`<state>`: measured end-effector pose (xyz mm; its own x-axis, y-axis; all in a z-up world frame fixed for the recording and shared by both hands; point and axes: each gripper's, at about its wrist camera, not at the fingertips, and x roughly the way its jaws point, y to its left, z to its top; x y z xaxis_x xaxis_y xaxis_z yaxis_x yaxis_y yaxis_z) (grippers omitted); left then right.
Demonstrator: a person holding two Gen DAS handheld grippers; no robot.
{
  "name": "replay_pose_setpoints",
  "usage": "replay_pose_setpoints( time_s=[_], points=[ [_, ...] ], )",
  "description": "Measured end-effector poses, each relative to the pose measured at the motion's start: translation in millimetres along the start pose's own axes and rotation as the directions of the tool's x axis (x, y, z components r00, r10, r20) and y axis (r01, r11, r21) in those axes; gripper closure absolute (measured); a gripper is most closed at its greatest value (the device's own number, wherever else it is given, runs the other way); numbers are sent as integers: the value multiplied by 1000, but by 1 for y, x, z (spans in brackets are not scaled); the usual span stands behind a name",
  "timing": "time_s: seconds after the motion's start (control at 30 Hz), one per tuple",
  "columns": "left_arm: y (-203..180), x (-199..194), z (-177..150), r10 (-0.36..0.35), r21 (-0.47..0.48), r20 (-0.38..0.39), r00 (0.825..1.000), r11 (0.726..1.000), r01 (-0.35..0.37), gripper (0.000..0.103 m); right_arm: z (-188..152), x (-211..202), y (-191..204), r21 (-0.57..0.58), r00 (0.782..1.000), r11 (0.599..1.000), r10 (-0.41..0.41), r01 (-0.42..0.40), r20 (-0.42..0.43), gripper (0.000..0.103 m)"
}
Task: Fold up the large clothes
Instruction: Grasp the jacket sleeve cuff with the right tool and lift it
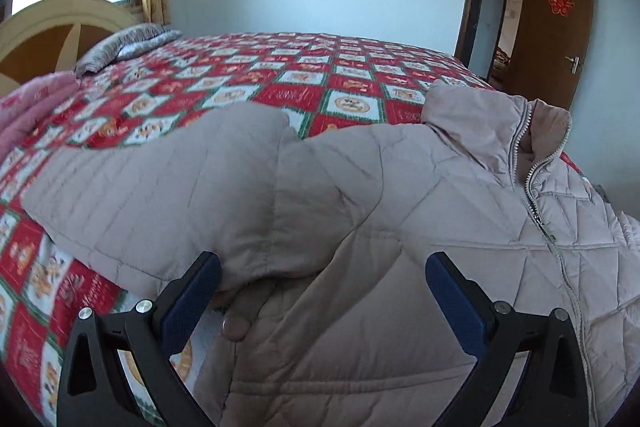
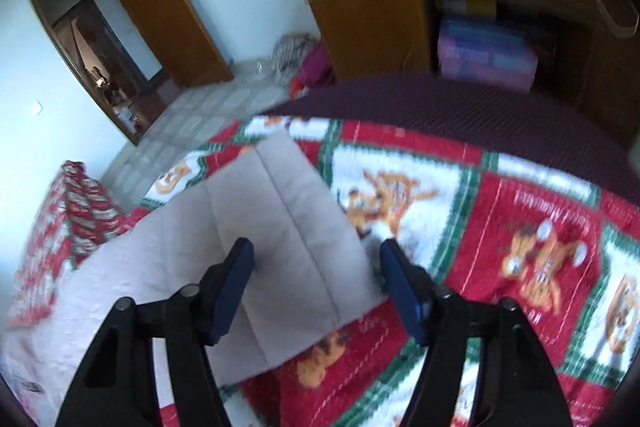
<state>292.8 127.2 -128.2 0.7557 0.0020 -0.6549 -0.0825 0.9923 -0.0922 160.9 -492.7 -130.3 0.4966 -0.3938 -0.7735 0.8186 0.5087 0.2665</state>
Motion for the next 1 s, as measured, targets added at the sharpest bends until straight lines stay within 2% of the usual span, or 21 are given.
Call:
replay_pose_setpoints(
  time_s=[0.07, 0.13, 0.2, 0.33, 0.4, 0.5, 0.6, 0.73, 0.8, 0.9, 1.0],
  points=[
    [3, 2, -2, -5, -22, -9, 1000, 1000, 5, 1, -1, 1, 6, -62, 999, 997, -47, 48, 13, 40],
    [8, 5, -3, -16, -52, -23, 1000, 999, 15, 1, -2, 1, 13, -134, 995, 986, -93, 95, 20, 58],
    [12, 8, -4, -24, -80, -39, 999, 997, 21, 1, -2, 4, 14, -155, 994, 982, -107, 108, 19, 78],
    [14, 8, -8, -21, -92, -46, 999, 996, 17, 1, -2, 3, 20, -207, 990, 968, -139, 142, 25, 87],
    [15, 6, -11, -15, -90, -48, 999, 996, 10, 1, 1, -3, 21, -196, 991, 972, -127, 131, 31, 91],
    [15, 3, -14, -10, -94, -49, 999, 996, 6, 1, 7, -33, 30, -193, 994, 978, -69, 84, 83, 92],
    [17, 3, -14, -19, -102, -50, 999, 995, 14, 1, 10, -69, 57, -232, 994, 972, 4, 22, 111, 92],
    [22, 4, -14, -51, -126, -54, 997, 991, 44, 1, 4, -121, 105, -339, 982, 938, 123, -69, 140, 93],
    [25, 4, -15, -74, -147, -53, 996, 987, 65, 1, -10, -150, 144, -413, 968, 900, 213, -142, 130, 93],
    [31, 6, -16, -103, -186, -59, 993, 978, 91, 1, -38, -177, 188, -506, 948, 834, 305, -219, 94, 93],
    [35, 8, -16, -122, -216, -61, 991, 971, 106, 1, -83, -200, 239, -604, 916, 733, 402, -312, 14, 95]
  ],
)
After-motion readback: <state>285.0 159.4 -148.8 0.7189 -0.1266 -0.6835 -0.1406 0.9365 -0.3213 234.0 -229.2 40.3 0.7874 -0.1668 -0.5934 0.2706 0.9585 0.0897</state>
